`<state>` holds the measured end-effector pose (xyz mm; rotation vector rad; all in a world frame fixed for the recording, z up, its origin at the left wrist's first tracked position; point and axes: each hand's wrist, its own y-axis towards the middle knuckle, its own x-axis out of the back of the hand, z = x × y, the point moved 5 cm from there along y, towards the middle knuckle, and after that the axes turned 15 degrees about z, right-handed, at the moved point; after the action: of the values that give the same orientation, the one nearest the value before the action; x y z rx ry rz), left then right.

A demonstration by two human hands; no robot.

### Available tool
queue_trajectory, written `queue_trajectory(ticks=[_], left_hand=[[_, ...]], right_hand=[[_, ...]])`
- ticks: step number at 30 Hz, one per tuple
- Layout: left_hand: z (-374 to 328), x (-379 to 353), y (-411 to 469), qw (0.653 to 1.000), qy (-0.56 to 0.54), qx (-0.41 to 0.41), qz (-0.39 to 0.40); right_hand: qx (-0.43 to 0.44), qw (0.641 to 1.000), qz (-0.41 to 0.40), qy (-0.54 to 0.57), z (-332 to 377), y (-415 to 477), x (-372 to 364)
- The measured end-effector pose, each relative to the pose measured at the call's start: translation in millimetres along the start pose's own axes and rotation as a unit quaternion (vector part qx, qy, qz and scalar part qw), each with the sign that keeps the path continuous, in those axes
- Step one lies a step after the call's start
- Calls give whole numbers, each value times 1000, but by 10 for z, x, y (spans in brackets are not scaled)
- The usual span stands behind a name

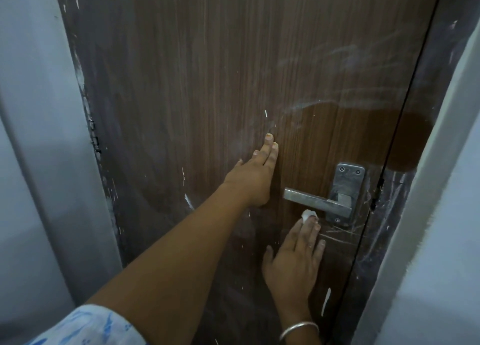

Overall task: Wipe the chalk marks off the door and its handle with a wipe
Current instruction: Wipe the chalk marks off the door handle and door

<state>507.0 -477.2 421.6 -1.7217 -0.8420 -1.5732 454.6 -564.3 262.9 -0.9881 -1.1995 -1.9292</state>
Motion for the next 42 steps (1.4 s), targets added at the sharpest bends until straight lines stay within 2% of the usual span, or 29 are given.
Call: queue_trajectory(ticks=[8, 14, 20, 27, 30, 32, 38, 42], left_hand=[[11, -24, 32, 1000, 6, -7, -15], [0, -27, 30, 1000, 11, -4, -19], [8, -28, 25, 1000, 14, -9, -17], [7, -55, 53, 1000, 4, -5, -30], [12, -54, 44, 1000, 1, -10, -28], [17, -52, 44, 999, -2, -15, -30], [-8, -66, 46, 999, -9, -13, -30], [-3, -63, 45, 999, -13, -12, -31]], right_hand=[[14, 1000, -9, -10, -79, 37, 17], [102, 994, 13, -36, 299, 190, 43], [172, 979, 71, -80, 568, 246, -192], [138, 984, 84, -70, 166, -14, -377], [107, 992, 47, -53, 207, 113, -163], [120, 991, 32, -51, 300, 204, -65], [180, 975, 87, -96, 203, 64, -259], [140, 983, 62, -102, -15, 29, -180]])
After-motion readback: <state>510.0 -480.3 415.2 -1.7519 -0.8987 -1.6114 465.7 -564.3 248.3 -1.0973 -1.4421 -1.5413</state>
